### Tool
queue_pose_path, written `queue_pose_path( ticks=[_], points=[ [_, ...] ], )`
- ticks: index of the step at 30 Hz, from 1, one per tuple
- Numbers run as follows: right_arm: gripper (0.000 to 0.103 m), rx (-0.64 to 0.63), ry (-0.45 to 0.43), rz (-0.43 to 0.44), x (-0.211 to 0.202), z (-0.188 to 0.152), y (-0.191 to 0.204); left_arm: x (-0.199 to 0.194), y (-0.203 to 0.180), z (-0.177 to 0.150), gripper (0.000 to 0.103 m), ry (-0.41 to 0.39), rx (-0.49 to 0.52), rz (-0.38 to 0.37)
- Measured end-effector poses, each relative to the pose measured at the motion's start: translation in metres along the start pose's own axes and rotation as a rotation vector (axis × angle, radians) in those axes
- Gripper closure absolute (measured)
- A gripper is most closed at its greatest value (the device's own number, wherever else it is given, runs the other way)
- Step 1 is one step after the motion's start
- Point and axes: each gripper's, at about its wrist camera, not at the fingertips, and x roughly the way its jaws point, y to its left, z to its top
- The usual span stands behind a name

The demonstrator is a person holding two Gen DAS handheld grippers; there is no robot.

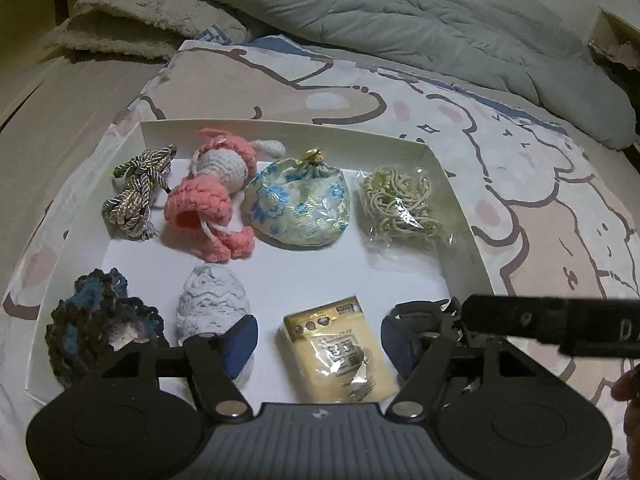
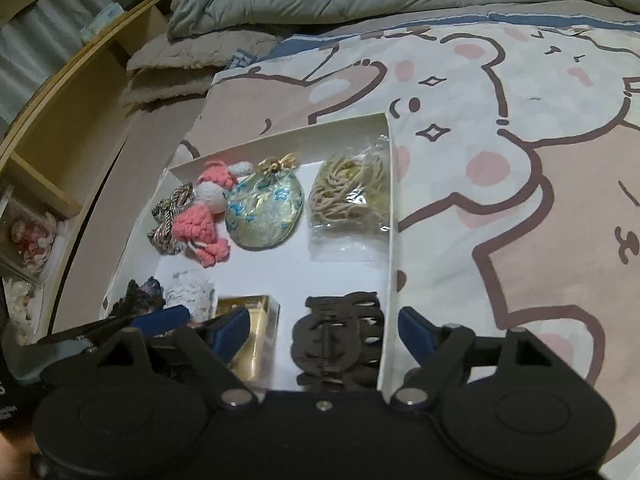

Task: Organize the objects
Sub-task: 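Lower the hair claw into the box and open the right tool while the left tool releases the packet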

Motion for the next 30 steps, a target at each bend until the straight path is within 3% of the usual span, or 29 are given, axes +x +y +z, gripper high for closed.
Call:
queue_pose_path(
  ticks=[12,16,23,30],
  points=[
    [0.021,-0.013,-0.018,-0.013,-0.003,0.004,-0.008,-0.002,-0.003,0.001,0.032,0.002,0.017,0.019],
    [0.021,-0.03,-0.033,-0.009,-0.007,0.005,-0.006,-0.007,-0.001,0.004,0.026,-0.014,0.006,0.026],
    [0.017,-0.067,-0.075,0.014,-0.025,0.015,-0.003,-0.031,-0.001,0.015,0.017,-0.086,-0.003,0.042],
    [0.008,-0.114,-0.151,0.03,-0.053,0.023,-0.002,-0.067,-0.013,0.025,0.013,-0.182,0.042,0.122]
  ],
)
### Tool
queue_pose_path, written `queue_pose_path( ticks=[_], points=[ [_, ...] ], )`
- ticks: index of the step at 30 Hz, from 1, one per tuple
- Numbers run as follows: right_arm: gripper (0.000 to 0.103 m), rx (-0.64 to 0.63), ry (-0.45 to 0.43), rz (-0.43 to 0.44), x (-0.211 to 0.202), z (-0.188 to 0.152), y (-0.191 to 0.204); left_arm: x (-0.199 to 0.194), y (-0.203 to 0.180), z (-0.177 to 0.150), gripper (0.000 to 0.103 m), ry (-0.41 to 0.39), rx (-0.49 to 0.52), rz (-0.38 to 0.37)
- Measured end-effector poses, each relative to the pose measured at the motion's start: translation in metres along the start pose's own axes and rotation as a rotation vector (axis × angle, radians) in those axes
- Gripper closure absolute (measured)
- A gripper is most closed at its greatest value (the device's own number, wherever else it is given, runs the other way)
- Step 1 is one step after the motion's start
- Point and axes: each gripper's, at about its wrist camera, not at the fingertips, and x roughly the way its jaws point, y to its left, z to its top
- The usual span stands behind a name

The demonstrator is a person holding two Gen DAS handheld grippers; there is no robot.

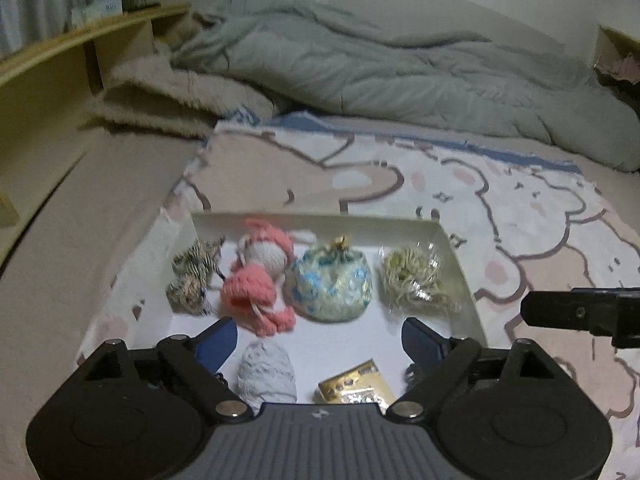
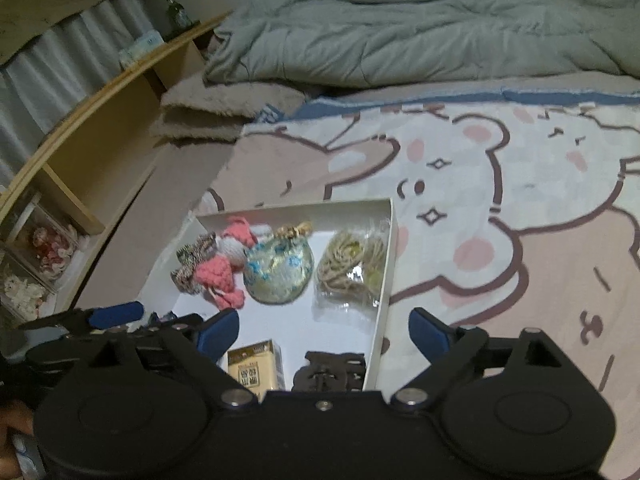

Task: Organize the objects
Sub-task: 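Lower the hair claw into the box and open the right tool while the left tool releases the packet, then withdraw both tools up and away from the box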

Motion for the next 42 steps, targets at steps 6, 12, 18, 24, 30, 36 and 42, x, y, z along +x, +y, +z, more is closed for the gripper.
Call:
queue_pose_path(
  ticks=[6,12,18,24,30,36,42],
  points=[
    [0.007,-0.047,-0.057,-0.004,-0.029,0.008,0.001,-0.032,0.001,0.011,0.01,-0.061,-0.041,-0.001],
    [0.002,-0.079,-0.106,-0.01,-0.064,0.016,-0.003,-0.065,-0.001,0.01,0.006,-0.124,-0.044,0.015],
    [0.0,-0.129,-0.14,-0.039,-0.096,0.014,-0.008,-0.094,-0.015,0.002,0.002,-0.185,-0.01,0.059],
    [0.0,-0.18,-0.162,-0.046,-0.121,0.004,-0.007,-0.117,-0.03,-0.007,0.0,-0.221,0.018,0.042],
    [0.0,-0.223,-0.176,-0.048,-0.137,-0.012,-0.005,-0.126,-0.041,-0.017,0.0,-0.199,0.035,0.013],
    [0.0,-0.235,-0.2,-0.044,-0.145,-0.025,-0.007,-0.131,-0.047,-0.029,0.0,-0.176,0.031,0.005],
    [0.0,-0.24,-0.192,-0.07,-0.14,-0.033,-0.012,-0.134,-0.046,-0.039,0.0,-0.184,0.033,0.031]
  ],
)
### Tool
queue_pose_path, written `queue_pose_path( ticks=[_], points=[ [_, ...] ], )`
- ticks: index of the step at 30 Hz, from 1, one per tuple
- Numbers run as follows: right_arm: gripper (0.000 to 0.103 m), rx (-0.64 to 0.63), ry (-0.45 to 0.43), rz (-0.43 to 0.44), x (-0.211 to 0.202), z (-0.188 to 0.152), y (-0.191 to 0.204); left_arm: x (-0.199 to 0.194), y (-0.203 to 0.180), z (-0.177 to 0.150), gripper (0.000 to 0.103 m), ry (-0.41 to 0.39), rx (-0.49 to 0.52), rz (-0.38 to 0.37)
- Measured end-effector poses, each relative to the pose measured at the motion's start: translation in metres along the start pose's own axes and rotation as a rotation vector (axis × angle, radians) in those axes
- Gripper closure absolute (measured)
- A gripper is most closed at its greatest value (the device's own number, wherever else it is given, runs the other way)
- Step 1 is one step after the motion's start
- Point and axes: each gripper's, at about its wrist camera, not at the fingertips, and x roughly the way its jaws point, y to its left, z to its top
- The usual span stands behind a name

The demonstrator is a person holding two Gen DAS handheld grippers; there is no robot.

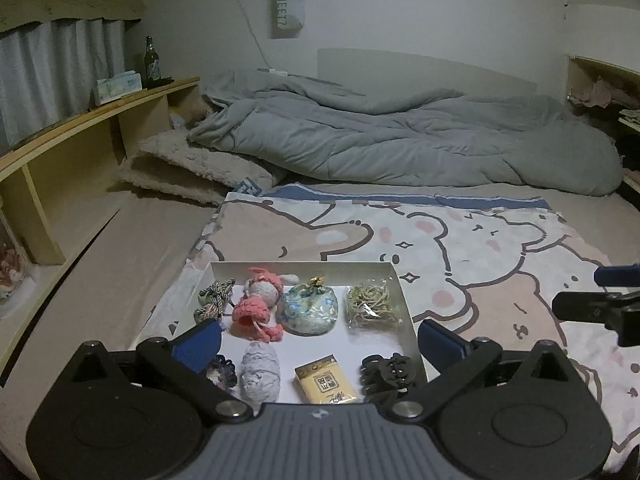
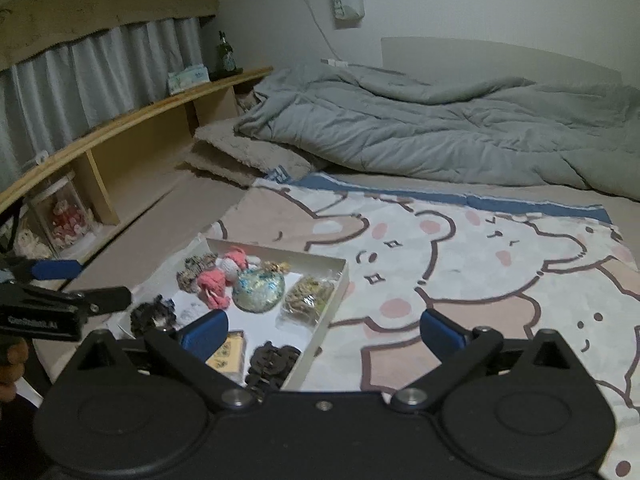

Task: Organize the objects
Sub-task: 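Withdraw both tools up and away from the box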

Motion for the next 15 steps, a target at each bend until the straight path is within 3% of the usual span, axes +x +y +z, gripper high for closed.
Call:
queue_pose_path(
  ticks=[15],
  points=[
    [0.0,0.025,0.029,-0.029,0.003,-0.005,-0.004,0.005,0.014,-0.007,0.0,0.041,-0.019,-0.024]
  ],
)
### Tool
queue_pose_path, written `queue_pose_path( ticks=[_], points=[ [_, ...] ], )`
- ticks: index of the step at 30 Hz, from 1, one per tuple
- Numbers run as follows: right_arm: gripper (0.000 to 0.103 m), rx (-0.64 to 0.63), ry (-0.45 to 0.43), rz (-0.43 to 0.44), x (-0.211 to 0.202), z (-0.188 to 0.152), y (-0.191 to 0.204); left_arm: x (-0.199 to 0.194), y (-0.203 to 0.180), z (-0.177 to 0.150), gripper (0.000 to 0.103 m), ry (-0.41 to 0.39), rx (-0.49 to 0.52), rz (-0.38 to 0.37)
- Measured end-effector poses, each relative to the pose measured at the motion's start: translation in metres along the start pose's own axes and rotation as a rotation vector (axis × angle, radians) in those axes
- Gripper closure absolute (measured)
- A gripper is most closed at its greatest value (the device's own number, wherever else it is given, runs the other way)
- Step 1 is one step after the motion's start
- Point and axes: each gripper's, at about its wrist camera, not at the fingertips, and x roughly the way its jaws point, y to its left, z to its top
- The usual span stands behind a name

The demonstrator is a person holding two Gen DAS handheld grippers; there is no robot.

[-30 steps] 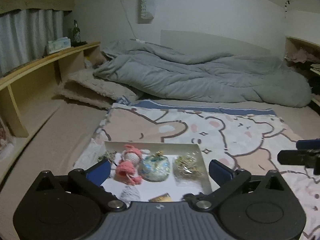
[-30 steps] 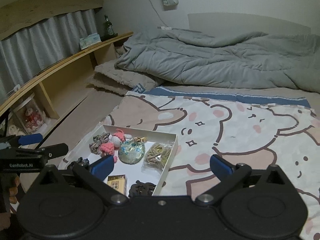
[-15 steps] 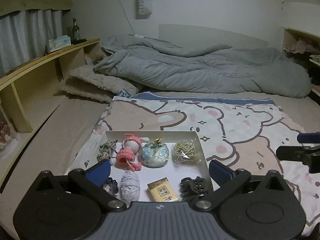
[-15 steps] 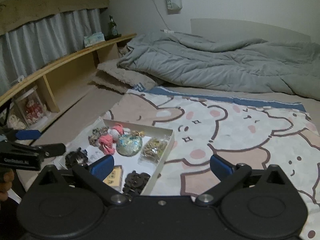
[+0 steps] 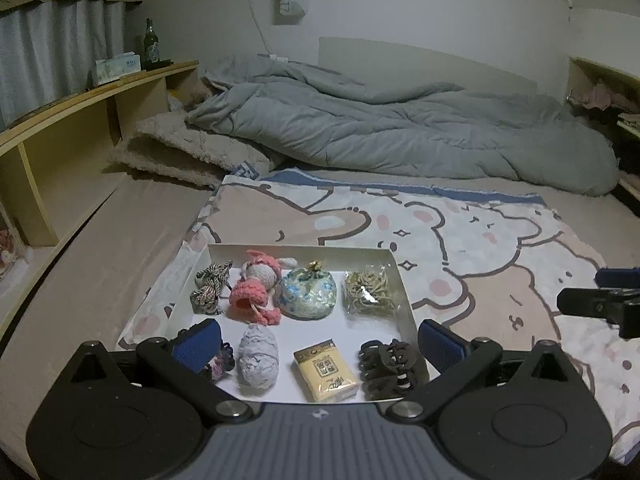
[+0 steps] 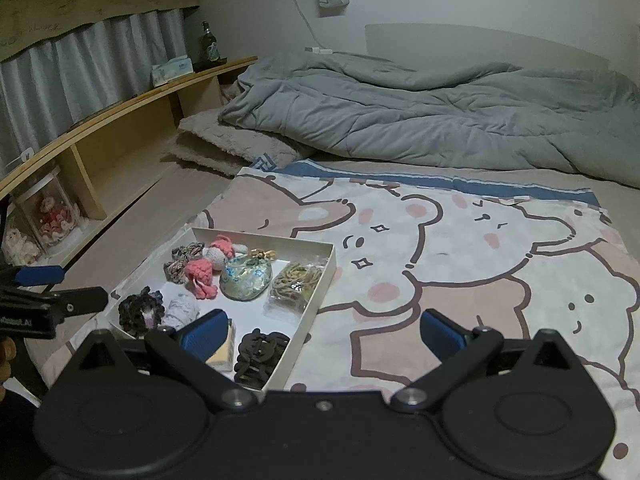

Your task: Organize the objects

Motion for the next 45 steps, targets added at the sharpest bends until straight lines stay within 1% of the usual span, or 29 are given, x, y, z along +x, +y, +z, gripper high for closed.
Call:
queue_pose_path(
  ticks=[7,13,21,45],
  points=[
    [0.0,-0.023,0.022,0.004,0.001,-0.003,0.007,0.005,0.002,-0.001,0.0,0.022,-0.001,0.0],
    [0.0,-0.035,0.033,0.005,0.002,-0.004,0.011,0.005,0.001,-0.001,0.0,0.023,0.001,-0.006],
    [0.0,-0.031,0.036,0.005,0.002,-0.004,0.011,0.003,0.0,-0.001,0.0,0.016,0.008,-0.013],
    [0.0,-0.021,0.058,0.003,0.007,-0.004,0.01,0.005,0.002,-0.002,0.0,0.033,0.001,-0.021]
  ],
)
